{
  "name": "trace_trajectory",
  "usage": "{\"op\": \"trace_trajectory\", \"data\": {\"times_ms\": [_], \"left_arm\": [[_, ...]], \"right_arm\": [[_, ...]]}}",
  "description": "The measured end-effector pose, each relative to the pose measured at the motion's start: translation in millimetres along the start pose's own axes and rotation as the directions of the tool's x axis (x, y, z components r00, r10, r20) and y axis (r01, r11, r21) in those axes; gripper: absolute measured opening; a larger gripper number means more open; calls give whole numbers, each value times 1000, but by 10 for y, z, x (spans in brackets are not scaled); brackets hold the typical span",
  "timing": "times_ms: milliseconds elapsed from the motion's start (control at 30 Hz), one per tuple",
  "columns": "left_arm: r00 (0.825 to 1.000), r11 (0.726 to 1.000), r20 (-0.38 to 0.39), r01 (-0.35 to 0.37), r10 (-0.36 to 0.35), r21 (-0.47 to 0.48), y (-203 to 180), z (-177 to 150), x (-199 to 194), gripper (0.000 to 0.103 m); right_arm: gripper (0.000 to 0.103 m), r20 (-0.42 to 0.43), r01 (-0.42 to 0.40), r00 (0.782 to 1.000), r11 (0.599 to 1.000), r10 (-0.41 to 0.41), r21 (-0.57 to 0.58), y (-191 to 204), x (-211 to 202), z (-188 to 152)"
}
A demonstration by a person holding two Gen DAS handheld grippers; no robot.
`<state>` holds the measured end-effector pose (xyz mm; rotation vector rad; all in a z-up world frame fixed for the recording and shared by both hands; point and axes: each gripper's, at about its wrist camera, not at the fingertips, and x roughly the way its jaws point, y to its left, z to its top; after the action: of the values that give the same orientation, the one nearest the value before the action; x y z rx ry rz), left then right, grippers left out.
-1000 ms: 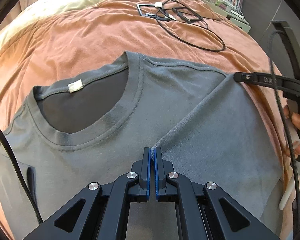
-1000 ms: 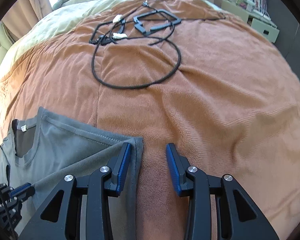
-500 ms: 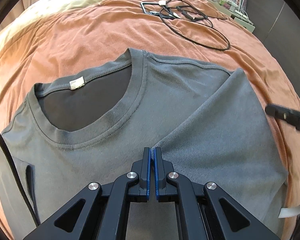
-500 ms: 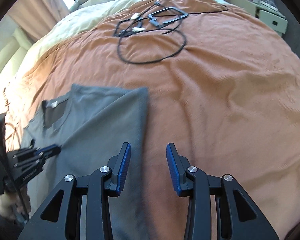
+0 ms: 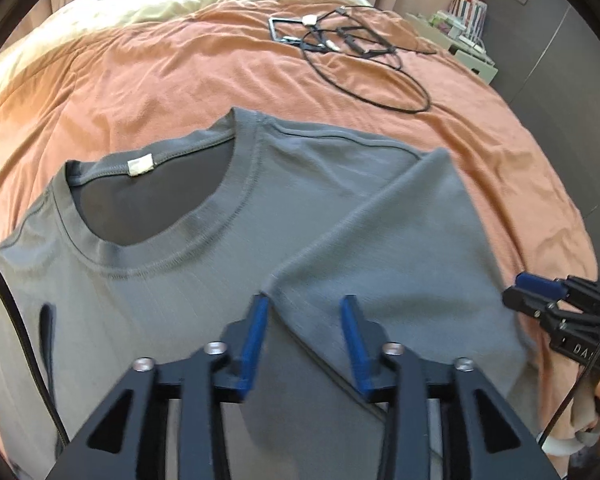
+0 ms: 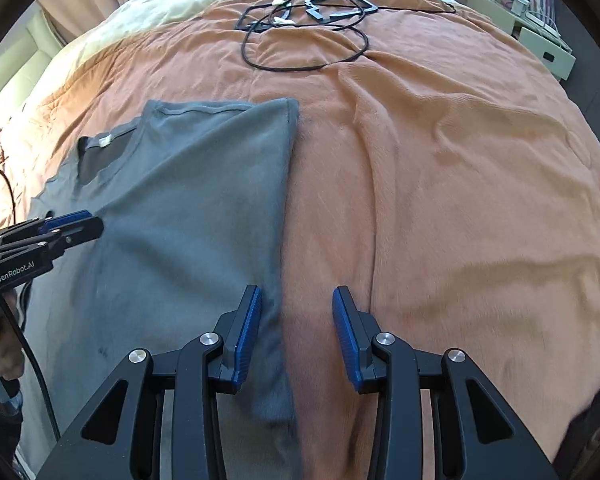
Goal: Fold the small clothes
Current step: 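Pull the held folded edge inward over the shirt body, open left tool, then raise both open tools back from the shirt, viewing the folded shirt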
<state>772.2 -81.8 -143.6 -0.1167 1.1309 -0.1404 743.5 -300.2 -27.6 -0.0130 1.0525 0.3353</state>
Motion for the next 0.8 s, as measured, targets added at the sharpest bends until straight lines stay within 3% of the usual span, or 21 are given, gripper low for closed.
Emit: {"op": "trace_trajectory", "data": {"times_ms": [333, 533, 733, 800], "left_arm": [[998, 998, -58, 36, -32, 54, -471, -397, -13, 46], [996, 995, -87, 9, -1, 95, -697, -604, 9, 46], [993, 988, -117, -9, 27, 154, -904, -823, -43, 47], [992, 987, -125, -11, 31, 163, -931, -888, -97, 47]], "right_arm": [[34, -18, -6, 1000, 1000, 6, -2, 1, -163, -407], [34, -23, 14, 1000, 1000, -14, -11, 19, -326, -612], [35, 8, 28, 1000, 998, -29, 51, -68, -684, -867], [40, 21, 33, 999, 997, -34, 67, -78, -812, -974]]}}
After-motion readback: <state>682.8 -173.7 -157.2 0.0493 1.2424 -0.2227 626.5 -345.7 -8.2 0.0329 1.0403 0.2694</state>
